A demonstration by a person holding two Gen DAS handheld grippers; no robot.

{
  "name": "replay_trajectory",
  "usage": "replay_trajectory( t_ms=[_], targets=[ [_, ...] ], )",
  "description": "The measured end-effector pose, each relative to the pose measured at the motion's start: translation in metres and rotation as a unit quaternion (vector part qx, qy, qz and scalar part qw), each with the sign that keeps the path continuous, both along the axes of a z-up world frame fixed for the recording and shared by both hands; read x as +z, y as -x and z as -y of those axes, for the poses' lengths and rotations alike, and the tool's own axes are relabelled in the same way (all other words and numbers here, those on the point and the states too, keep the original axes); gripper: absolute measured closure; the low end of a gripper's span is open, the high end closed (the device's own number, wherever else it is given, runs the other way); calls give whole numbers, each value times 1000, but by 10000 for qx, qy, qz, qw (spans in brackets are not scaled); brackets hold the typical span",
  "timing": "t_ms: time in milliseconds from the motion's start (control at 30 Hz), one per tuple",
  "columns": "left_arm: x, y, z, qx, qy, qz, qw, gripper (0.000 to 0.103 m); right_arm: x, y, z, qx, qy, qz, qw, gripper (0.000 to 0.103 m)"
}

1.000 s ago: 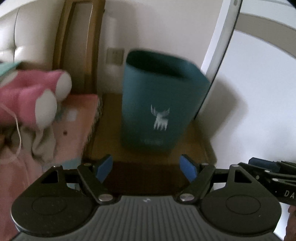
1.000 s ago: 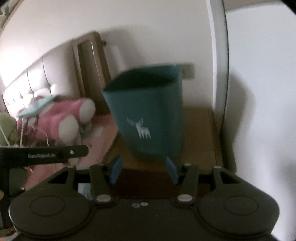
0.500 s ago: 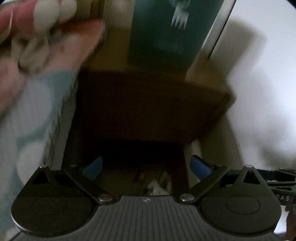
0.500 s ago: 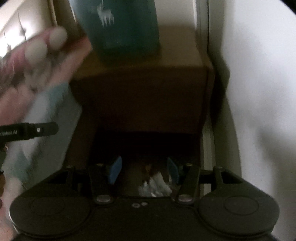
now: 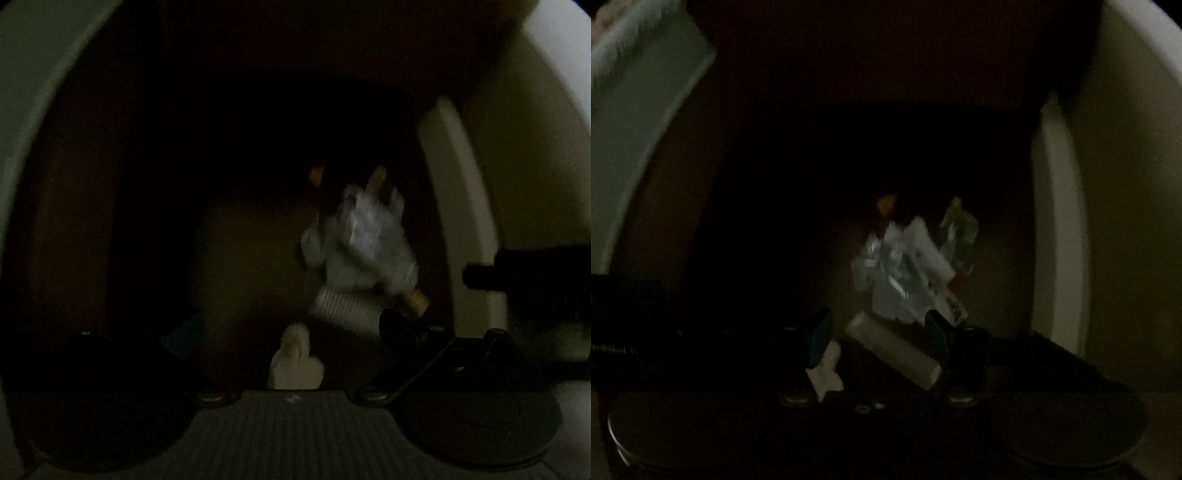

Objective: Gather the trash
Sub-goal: 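Lower both tools back down into the gap toward the remaining trash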

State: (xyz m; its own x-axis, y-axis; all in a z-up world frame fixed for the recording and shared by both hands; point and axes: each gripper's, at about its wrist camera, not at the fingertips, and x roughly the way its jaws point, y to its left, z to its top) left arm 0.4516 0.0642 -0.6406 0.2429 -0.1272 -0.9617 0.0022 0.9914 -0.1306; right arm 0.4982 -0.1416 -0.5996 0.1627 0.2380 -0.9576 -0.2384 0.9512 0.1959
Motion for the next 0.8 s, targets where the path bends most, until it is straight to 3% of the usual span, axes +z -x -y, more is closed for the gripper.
replay_trajectory(
  t_ms=[233,433,800],
  targets=[
    [-93,20,11,-176,-180,-526,9983,2,-88,11,-23,985,394,-280,9940,49],
    [-157,25,23,-326,-234,-891,9952,2,-144,14,-32,1373,546,-464,9879,49],
    [-224,26,35,-425,-170,-1189,9919,3,-206,21,-41,1889,773,-490,9777,49]
  ],
)
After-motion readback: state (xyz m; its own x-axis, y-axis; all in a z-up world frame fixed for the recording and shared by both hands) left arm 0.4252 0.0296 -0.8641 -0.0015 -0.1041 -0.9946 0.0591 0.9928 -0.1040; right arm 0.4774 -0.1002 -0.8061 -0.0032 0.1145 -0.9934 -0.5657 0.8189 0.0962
